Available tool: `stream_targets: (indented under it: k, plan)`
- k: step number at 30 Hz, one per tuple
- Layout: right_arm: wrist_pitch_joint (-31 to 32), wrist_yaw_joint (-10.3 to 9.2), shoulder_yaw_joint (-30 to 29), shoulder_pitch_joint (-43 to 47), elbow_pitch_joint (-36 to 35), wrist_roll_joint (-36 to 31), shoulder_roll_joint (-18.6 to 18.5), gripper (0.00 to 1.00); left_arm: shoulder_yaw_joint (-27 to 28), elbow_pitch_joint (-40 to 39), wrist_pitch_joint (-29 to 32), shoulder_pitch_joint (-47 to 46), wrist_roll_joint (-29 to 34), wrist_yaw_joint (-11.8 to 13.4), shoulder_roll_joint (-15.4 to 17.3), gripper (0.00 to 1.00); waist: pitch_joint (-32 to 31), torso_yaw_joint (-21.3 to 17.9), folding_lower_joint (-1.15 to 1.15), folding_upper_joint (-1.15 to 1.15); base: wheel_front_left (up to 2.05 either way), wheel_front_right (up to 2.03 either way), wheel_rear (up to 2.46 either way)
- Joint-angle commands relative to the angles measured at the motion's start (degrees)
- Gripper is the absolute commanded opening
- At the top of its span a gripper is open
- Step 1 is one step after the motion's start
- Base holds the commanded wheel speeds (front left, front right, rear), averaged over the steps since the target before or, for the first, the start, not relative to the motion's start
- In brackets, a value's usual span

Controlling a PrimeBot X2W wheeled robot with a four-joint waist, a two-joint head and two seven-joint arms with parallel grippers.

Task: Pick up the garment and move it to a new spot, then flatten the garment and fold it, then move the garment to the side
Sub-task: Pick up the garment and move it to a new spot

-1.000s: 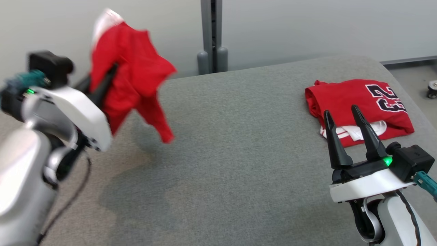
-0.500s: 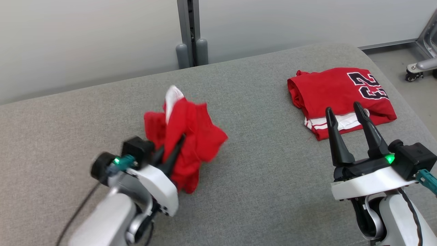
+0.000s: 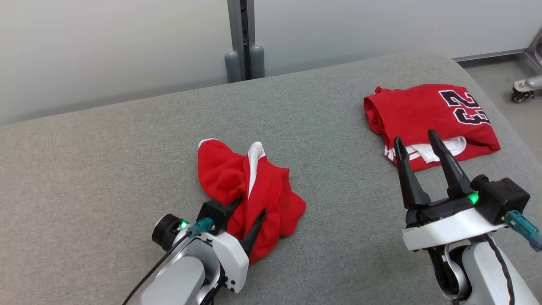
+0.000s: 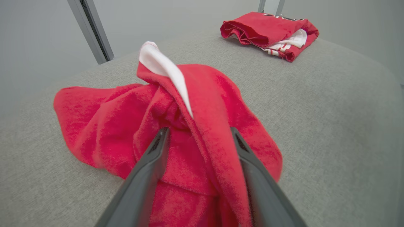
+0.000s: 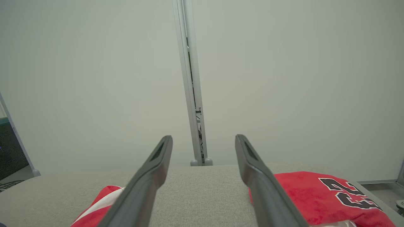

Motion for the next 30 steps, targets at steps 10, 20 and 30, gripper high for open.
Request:
stream_targets:
  k: [10, 20, 30]
  plan:
    - [-0.26, 0.01, -1.08, 1.39, -0.10, -0.65, -0.32, 1.00, 3.30, -1.23, -1.96, -3.81, -0.57, -0.54, 0.85, 1.00, -1.56, 2.32, 0.00, 0.00, 0.00, 0.00, 0.00]
    - [-0.27, 0.01, -1.28, 3.26, 0.26, -0.67, -0.86, 1.00, 11.69, -17.45, -1.99, 1.97, -1.93, 4.63, 8.72, 1.00, -3.31, 5.12, 0.00, 0.00, 0.00, 0.00, 0.00]
    - [-0.27, 0.01, -3.38, 7.62, -0.07, 0.24, -0.80, 1.00, 24.52, -33.73, -1.89, 15.68, -4.38, 13.91, 13.07, 1.00, -4.36, 7.15, 0.00, 0.00, 0.00, 0.00, 0.00]
